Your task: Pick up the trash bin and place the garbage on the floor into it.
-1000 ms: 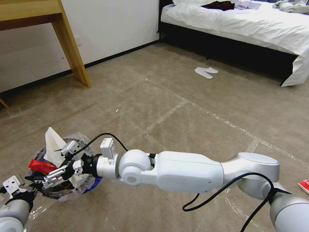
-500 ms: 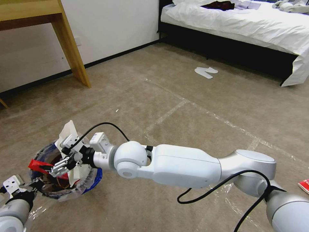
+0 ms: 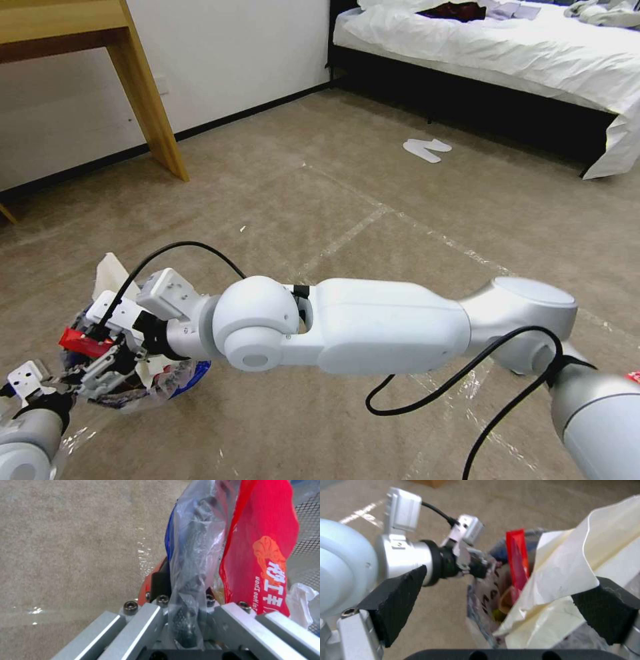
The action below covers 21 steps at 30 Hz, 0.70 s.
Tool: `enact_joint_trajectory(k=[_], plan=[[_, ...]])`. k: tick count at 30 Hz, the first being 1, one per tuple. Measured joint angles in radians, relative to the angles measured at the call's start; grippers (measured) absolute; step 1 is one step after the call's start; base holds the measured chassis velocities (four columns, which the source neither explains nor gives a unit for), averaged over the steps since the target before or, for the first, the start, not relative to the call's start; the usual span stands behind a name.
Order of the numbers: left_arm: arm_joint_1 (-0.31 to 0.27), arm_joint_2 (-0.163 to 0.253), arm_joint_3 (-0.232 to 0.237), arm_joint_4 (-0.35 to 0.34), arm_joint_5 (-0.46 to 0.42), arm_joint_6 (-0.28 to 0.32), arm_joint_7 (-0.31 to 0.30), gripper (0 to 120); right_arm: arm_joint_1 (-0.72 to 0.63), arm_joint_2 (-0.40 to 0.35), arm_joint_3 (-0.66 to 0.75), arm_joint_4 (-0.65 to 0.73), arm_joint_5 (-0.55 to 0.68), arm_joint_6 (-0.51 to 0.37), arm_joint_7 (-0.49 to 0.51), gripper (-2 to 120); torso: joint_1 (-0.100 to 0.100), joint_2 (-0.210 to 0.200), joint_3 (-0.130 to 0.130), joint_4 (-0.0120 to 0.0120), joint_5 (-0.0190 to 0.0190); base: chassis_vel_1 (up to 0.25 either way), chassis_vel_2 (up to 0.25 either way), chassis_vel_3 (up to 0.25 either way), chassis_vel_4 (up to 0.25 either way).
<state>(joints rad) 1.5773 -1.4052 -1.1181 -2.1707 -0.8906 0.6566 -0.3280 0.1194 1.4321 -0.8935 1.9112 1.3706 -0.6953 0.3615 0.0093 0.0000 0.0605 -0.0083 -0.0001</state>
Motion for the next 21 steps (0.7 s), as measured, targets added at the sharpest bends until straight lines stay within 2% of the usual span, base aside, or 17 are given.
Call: enact_joint_trajectory(k=[1, 2, 3, 4, 5, 7, 8, 11, 19, 21], plan=[[-0.001, -0.001, 0.0, 0.0, 0.0, 0.0, 0.0, 0, 0.002, 0.008, -0.011, -0.014, 0.0, 0.012, 0.018, 100, 0.0, 0.0, 0.0, 0.0, 0.0001, 0.0, 0.0, 0.0, 0.0], [-0.002, -0.004, 0.0, -0.002, 0.0, -0.001, 0.0, 0, -0.006, 0.017, -0.026, -0.038, -0.035, 0.072, 0.003, 100, 0.0, 0.0, 0.0, 0.0001, -0.0001, 0.0, 0.0, 0.0, 0.0], [-0.002, -0.004, 0.0, -0.002, 0.0, -0.001, 0.0, 0, -0.006, 0.017, -0.026, -0.038, -0.035, 0.072, 0.003, 100, 0.0, 0.0, 0.0, 0.0001, -0.0001, 0.0, 0.0, 0.0, 0.0], [-0.001, -0.005, 0.0, -0.004, 0.0, -0.001, 0.001, 0, -0.022, 0.025, -0.031, -0.06, -0.083, 0.14, -0.028, 100, 0.0, 0.0, 0.0, 0.0001, 0.0, 0.0, 0.0, 0.0, 0.0], [-0.001, -0.005, 0.0, -0.004, 0.0, -0.001, 0.001, 0, -0.022, 0.025, -0.031, -0.06, -0.083, 0.14, -0.028, 100, 0.0, 0.0, 0.0, 0.0001, 0.0, 0.0, 0.0, 0.0, 0.0], [0.002, -0.005, -0.003, -0.004, 0.001, -0.006, 0.004, 0, -0.065, 0.051, -0.03, -0.102, -0.21, 0.283, -0.06, 100, 0.0, 0.0, 0.0, 0.0, 0.0, 0.0, 0.0, 0.0, 0.0], [0.002, -0.005, -0.003, -0.004, 0.001, -0.006, 0.004, 0, -0.065, 0.051, -0.03, -0.102, -0.21, 0.283, -0.06, 100, 0.0, 0.0, 0.0, 0.0, 0.0, 0.0, 0.0, 0.0, 0.0], [0.004, -0.004, -0.006, -0.004, 0.001, -0.006, 0.005, 0, -0.093, 0.06, -0.028, -0.128, -0.348, 0.407, -0.101, 100, 0.0, 0.0, 0.0, 0.0001, 0.0, 0.0, 0.0, 0.0, 0.0], [0.006, 0.0, -0.008, -0.006, 0.0, -0.006, 0.005, 0, -0.112, 0.042, -0.001, -0.122, -0.379, 0.461, -0.113, 100, 0.0, 0.0, 0.0, 0.0001, 0.0, 0.0, 0.0, 0.0, 0.0], [0.006, 0.001, -0.01, -0.005, 0.0, -0.007, 0.005, 0, -0.12, 0.025, 0.061, -0.122, -0.37, 0.456, -0.089, 100, 0.0, 0.0, 0.0, 0.0002, 0.0, 0.0, 0.0, 0.0, 0.0]])
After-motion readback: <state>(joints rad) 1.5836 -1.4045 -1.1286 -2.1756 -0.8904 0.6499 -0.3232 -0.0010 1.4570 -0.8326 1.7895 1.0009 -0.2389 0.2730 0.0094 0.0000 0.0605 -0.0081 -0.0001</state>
